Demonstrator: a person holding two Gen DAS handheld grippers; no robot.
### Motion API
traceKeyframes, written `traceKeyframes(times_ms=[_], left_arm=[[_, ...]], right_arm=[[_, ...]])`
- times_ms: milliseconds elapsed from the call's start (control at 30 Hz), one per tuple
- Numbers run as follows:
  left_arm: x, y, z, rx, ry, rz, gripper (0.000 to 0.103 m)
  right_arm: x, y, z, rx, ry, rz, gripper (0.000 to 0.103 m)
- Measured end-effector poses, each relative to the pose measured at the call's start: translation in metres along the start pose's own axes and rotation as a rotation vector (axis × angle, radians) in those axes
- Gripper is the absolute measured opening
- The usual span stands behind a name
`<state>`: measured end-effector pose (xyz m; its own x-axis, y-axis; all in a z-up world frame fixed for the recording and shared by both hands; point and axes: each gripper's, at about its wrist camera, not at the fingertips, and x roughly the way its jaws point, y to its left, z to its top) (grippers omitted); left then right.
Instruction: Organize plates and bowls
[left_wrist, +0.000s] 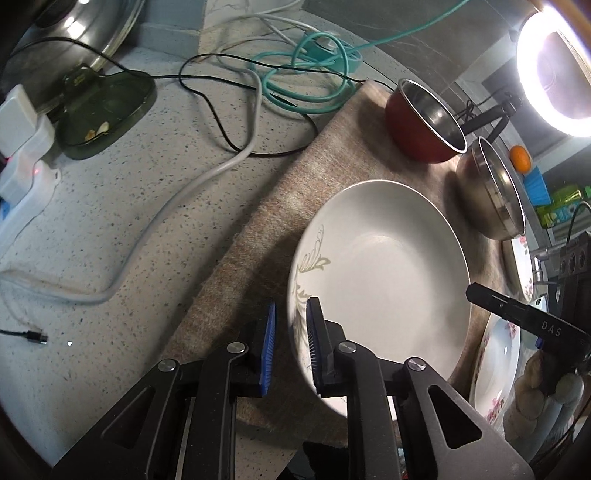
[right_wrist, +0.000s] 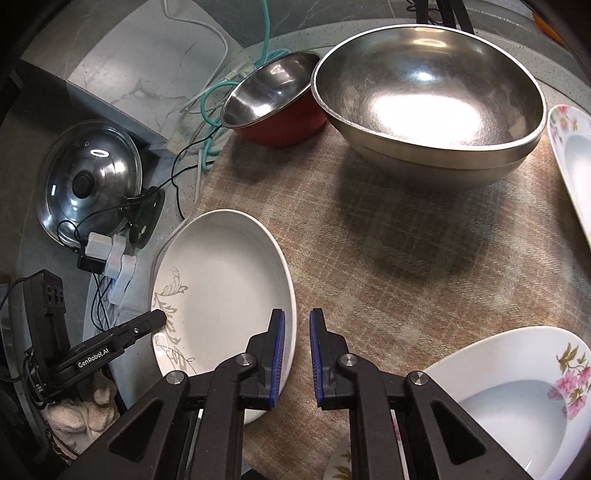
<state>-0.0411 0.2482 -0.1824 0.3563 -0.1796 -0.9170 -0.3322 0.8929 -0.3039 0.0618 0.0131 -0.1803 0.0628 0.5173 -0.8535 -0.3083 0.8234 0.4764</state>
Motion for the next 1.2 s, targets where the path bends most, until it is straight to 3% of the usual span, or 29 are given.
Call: traceKeyframes(times_ms=[500, 1200], left_arm=[[0.008, -0.003, 0.004, 0.047, 0.03, 0.01, 0.01], [0.005, -0.021, 0.009, 0.123, 0.014, 0.039, 0.011]], right_arm=[[0.01, -0.002, 0.004, 0.032, 0.028, 0.028, 0.006], [0.003, -0.004, 0.001, 0.033, 0.002, -0.02, 0.004]])
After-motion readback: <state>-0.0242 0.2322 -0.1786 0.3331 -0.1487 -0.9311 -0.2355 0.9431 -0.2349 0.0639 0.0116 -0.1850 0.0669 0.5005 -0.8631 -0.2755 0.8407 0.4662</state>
